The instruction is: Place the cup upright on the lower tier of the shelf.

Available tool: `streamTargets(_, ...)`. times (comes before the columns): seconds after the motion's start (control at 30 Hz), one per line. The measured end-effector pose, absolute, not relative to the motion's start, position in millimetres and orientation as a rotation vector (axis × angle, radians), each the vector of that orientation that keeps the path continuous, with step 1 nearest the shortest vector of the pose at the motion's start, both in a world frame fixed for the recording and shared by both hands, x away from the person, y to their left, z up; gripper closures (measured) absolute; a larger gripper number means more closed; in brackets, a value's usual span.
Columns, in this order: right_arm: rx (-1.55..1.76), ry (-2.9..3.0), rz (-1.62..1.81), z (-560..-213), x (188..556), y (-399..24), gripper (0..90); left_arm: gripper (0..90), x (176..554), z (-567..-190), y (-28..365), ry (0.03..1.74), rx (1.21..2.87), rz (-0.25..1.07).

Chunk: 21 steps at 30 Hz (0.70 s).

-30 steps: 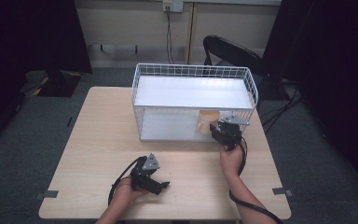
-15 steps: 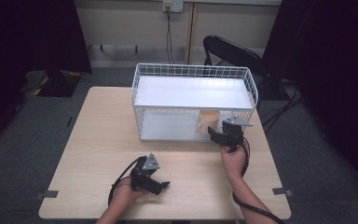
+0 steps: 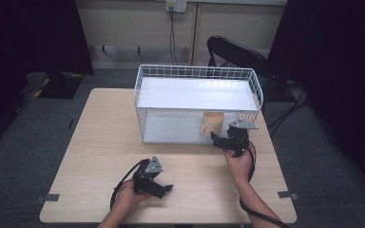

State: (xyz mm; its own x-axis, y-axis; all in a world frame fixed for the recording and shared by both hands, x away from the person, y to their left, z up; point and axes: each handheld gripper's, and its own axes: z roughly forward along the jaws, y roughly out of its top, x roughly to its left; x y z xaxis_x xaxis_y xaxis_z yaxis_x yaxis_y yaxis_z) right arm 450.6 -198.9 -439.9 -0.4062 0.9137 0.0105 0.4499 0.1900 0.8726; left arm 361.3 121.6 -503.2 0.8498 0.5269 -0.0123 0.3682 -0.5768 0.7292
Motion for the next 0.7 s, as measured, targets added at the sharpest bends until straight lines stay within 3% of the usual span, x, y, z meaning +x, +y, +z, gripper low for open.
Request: streamTargets(0.7, 1.204, 2.027, 1.225, -434.3, 428.5, -210.6, 14.5, 7.9, 360.9, -503.2, 121.5, 0.65, 2.248, 0.267)
